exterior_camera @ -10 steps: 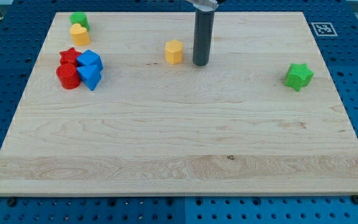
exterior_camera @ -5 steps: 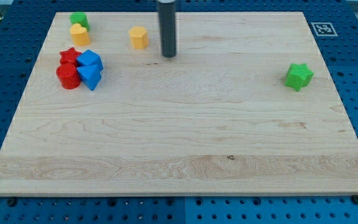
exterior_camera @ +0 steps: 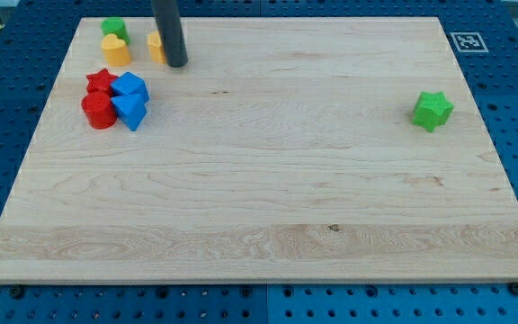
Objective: Move the yellow hexagon right to the yellow heart
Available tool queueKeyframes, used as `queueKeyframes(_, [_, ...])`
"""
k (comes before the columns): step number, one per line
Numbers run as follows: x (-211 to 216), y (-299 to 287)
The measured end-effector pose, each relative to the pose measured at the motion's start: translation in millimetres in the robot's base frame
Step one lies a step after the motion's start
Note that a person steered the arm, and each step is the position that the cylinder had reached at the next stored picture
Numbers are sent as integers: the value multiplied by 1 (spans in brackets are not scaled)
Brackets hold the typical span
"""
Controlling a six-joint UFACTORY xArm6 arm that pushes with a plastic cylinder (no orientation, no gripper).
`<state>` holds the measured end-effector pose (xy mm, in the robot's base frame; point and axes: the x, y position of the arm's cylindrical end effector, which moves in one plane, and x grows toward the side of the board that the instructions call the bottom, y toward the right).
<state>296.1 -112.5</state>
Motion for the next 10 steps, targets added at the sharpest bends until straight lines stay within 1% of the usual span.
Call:
queueKeyframes(1, [-21, 25])
queueKeyframes(2, [-49, 17])
queueKeyframes(4, [-52, -48])
queueKeyframes(5, [-52, -70])
queueKeyframes(6, [-54, -64])
queueKeyframes(7, [-55, -21])
queueKeyframes(8, [-46, 24])
queueKeyframes(9, [-28, 27])
queueKeyframes(10, [-24, 18])
